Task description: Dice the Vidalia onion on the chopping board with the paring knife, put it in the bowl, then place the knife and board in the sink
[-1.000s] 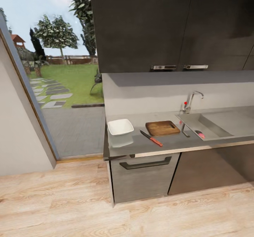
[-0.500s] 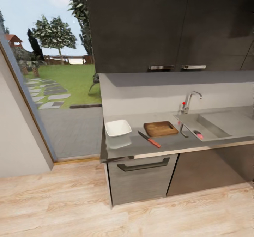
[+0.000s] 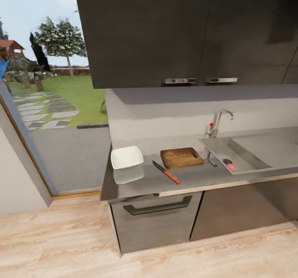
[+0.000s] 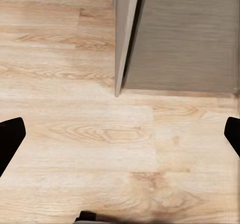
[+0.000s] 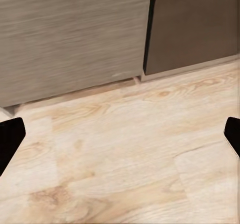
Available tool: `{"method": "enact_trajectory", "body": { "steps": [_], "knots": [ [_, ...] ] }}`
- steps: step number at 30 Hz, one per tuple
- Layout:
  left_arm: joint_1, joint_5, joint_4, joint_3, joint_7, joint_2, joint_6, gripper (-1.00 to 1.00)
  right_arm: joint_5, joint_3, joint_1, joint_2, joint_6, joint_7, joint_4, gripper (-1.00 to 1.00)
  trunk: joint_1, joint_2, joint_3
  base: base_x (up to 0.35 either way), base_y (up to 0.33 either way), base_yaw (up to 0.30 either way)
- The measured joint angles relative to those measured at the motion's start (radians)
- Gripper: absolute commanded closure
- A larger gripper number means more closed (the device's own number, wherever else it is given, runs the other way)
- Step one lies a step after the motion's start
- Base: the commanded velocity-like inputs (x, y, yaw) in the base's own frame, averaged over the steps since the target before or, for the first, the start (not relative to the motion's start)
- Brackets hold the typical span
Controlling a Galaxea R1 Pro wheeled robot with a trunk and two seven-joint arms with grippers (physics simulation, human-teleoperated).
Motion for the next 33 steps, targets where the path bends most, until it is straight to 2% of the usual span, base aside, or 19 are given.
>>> {"method": "enact_trajectory", "body": {
  "steps": [13,33],
  "knots": [
    [0.0,0.0,0.008,0.0,0.0,0.0,0.0,-1.0,0.0,0.001,0.0,0.0,0.0,0.0,0.002,-1.0,0.0,0.0,0.0,0.097,-0.282,0.011],
    [0.0,0.0,0.018,0.001,0.003,0.0,0.0,-1.0,0.001,0.001,0.0,0.001,0.0,0.0,0.017,-1.0,0.0,0.0,0.0,0.002,-0.305,0.112]
  ]
}}
